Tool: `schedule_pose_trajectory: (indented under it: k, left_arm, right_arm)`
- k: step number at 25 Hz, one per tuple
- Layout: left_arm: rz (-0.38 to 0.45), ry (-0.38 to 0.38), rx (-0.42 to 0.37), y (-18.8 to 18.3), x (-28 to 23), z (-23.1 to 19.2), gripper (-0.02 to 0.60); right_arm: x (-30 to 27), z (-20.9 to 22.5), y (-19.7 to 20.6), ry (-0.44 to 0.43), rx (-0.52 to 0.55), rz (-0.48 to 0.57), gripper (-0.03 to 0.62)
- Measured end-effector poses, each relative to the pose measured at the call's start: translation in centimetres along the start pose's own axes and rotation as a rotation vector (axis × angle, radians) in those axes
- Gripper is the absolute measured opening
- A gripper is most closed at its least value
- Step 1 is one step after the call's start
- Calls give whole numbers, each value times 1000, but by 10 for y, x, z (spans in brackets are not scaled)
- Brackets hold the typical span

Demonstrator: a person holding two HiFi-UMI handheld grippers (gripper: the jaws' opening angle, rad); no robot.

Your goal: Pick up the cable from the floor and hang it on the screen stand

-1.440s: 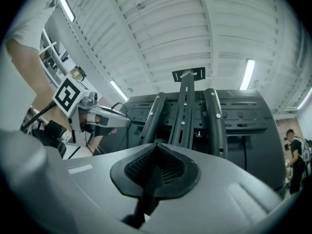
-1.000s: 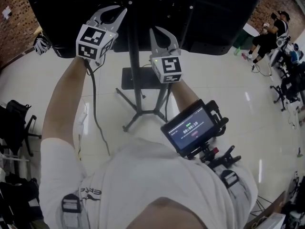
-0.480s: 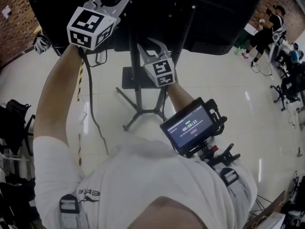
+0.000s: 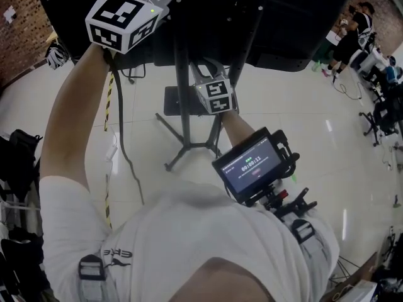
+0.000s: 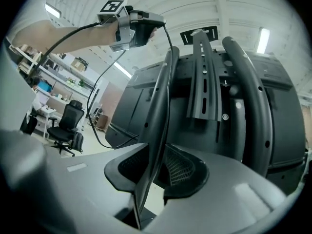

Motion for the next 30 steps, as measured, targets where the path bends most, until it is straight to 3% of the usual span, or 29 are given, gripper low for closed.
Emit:
schedule_pose_trajectory:
  k: [11,19,30]
  left_arm:
    - [12,-11,5,-2,-2,-12,12]
    - [10,-35,-1,-29,11,-3,12]
    - [-30,-110,73,21,38,-39,12]
  right_arm:
    - [5,-3,14,33,-9,-28,75]
    - [41,-11,7,54,1,-20,52]
    - [74,25,1,209,24,-33,26]
Point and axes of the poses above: the fingertips, and each gripper's own axes: x backward along the fingers, z to its right, y out of its underside, the point moved 9 cm from there along x, backward along the fingers, and after that the axes turned 12 degrees about -y, right-handed, at the moved point
